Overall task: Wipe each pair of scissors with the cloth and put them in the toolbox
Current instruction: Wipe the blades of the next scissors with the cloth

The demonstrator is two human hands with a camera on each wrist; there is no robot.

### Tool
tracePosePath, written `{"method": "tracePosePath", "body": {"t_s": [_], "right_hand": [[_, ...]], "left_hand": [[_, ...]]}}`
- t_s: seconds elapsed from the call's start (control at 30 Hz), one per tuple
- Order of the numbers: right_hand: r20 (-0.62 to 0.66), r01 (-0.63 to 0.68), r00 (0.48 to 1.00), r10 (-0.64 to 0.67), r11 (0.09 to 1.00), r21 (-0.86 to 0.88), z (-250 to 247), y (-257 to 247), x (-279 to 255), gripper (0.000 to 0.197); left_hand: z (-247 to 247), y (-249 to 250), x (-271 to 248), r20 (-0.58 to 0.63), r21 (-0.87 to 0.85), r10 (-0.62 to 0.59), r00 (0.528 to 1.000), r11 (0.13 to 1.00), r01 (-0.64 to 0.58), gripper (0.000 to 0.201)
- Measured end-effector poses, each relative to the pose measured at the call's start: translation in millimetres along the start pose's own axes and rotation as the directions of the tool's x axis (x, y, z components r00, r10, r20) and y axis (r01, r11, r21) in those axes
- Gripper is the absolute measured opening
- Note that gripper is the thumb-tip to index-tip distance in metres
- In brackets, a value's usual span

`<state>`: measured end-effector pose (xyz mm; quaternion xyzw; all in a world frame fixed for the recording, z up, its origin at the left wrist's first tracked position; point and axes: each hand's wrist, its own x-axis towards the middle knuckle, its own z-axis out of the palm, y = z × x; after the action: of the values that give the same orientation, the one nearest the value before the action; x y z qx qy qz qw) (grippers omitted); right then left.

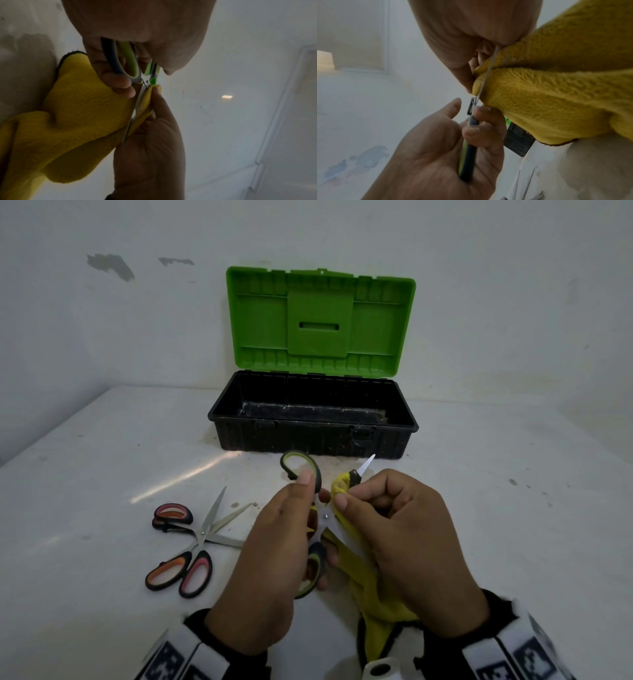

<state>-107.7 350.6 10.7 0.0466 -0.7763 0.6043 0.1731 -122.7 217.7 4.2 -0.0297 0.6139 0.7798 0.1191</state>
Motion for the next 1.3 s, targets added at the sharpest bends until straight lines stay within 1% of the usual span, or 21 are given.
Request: {"method": "tracePosePath", "body": {"t_s": [0.1,0.17,0.23,0.3,0.43,0.53,0.67,0.73,0.8,0.87,0.93,1.0,1.03,1.1,1.13,1.23,1.3], "right_hand": [[0.013,0.024,1.0,-0.024,0.999,-0.028,-1,1,1,0.011],[0.038,0.02,0.999,-0.018,0.998,-0.058,-3,2,2,0.012],[0.031,0.02,0.999,-0.017,0.995,-0.099,-6,3,4,0.012],[0.019,0.019,1.0,-0.017,0.995,-0.099,-8,4,5,0.012],[0.01,0.037,0.999,-0.037,0.998,-0.048,-10,2,5,0.011],[-0.003,0.054,0.999,-0.055,0.998,-0.034,-10,3,5,0.01],[-0.038,0.047,0.998,-0.049,0.998,-0.049,-9,4,4,0.009],[-0.077,0.038,0.996,-0.042,0.998,-0.053,-10,6,3,0.009],[-0.121,0.054,0.991,-0.065,0.994,-0.092,-12,8,2,0.01],[-0.113,0.11,0.985,-0.132,0.977,-0.183,-12,7,-1,0.01],[-0.068,0.201,0.97,-0.234,0.928,-0.315,-8,4,-5,0.008],[-0.032,0.288,0.943,-0.331,0.861,-0.42,-5,1,-8,0.004],[-0.021,0.316,0.93,-0.367,0.827,-0.466,-4,2,-8,0.01],[-0.004,0.353,0.912,-0.41,0.79,-0.501,-3,5,-7,0.02],[-0.005,0.367,0.904,-0.427,0.782,-0.504,-2,7,-6,0.021],[-0.027,0.38,0.887,-0.461,0.762,-0.525,-1,9,-4,0.02],[-0.046,0.375,0.882,-0.469,0.758,-0.533,-1,8,-2,0.016]], "left_hand": [[0,3,0,0.009,0.069,0.012,1.0,0.998,-0.012,0.06],[0,4,0,0.016,0.112,0.024,1.0,0.993,-0.025,0.064],[-1,6,2,0.014,0.132,0.022,1.0,0.991,-0.024,0.058],[0,7,4,0.01,0.138,0.032,0.999,0.99,-0.033,0.048],[3,4,6,0.016,0.111,0.118,0.993,0.987,-0.119,0.036],[5,2,4,0.016,0.072,0.159,0.987,0.984,-0.16,0.036],[4,2,5,-0.011,0.063,0.154,0.988,0.986,-0.153,0.041],[2,3,7,-0.029,0.071,0.143,0.989,0.987,-0.141,0.041],[0,6,8,-0.051,0.082,0.141,0.989,0.987,-0.136,0.042],[-1,6,10,-0.061,0.128,0.173,0.983,0.978,-0.164,0.044],[-1,5,10,-0.074,0.198,0.231,0.97,0.957,-0.213,0.046],[0,2,9,-0.073,0.271,0.309,0.948,0.921,-0.279,0.049],[1,2,7,-0.071,0.299,0.348,0.935,0.902,-0.313,0.049],[3,2,4,-0.063,0.336,0.418,0.906,0.864,-0.375,0.049],[4,2,2,-0.055,0.36,0.455,0.889,0.839,-0.407,0.05],[3,1,1,-0.013,0.438,0.562,0.827,0.747,-0.501,0.053],[3,0,3,0.001,0.48,0.593,0.805,0.706,-0.521,0.052]]}}
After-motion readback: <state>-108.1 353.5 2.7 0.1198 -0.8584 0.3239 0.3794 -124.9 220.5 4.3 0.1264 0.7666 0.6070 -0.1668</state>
